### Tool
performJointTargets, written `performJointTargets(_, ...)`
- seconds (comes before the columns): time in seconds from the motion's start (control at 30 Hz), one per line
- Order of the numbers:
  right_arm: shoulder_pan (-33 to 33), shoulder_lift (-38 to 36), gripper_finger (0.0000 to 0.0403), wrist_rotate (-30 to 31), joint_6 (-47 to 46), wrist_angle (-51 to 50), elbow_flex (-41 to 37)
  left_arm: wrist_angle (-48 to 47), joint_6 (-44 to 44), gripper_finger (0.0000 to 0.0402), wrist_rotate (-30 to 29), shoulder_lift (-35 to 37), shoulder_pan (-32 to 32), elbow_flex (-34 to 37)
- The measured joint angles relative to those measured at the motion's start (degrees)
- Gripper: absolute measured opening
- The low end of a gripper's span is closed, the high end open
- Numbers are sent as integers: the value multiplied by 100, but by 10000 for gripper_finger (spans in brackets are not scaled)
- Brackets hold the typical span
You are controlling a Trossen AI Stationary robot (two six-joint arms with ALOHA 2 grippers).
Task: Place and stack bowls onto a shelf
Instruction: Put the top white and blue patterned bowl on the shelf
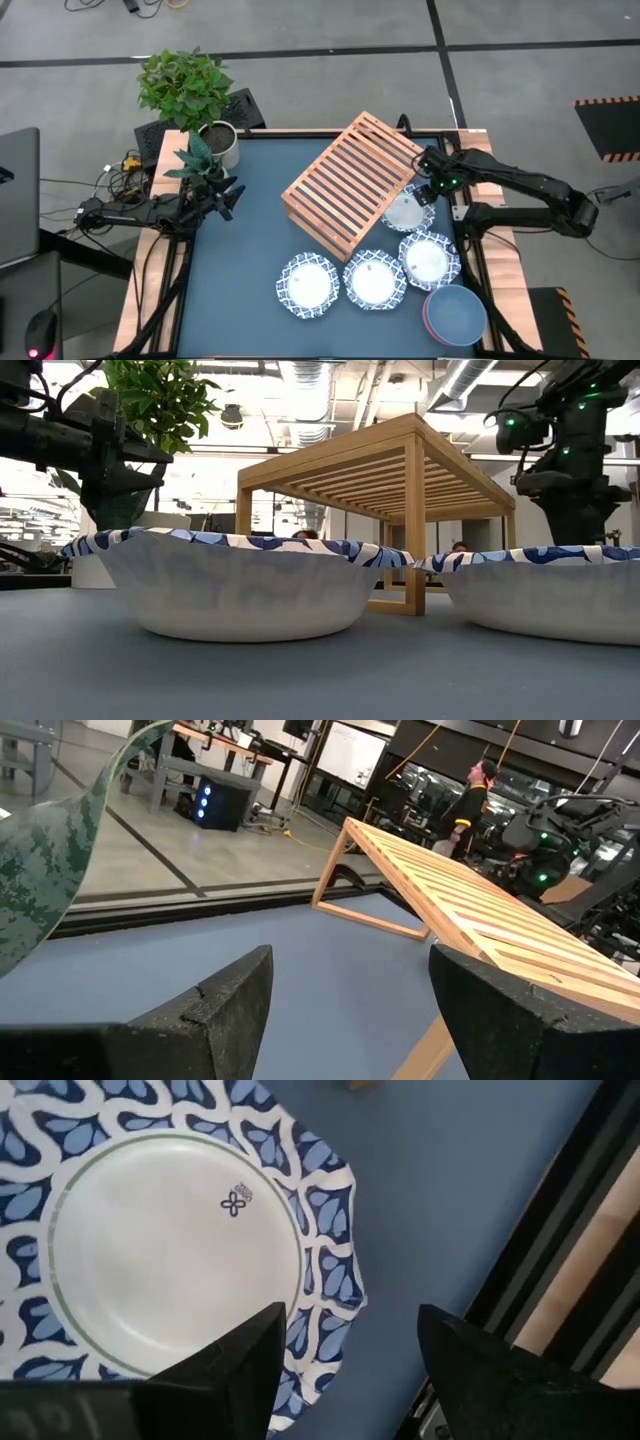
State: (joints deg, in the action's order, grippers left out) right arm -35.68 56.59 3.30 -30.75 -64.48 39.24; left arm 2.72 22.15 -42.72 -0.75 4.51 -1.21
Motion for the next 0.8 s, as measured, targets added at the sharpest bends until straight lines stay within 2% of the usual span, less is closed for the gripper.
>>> performJointTargets(0.2, 183, 233, 254, -16, -243, 140, -69, -2, -2, 253, 0, 2, 1, 0)
performJointTargets(0.47, 606, 267, 254, -34, -987, 531, -642, -2, -7, 253, 2, 0, 0, 0)
performJointTargets(0.8, 710, 268, 254, -3, -1578, 765, -926, -2, -9, 253, 1, 0, -1, 0)
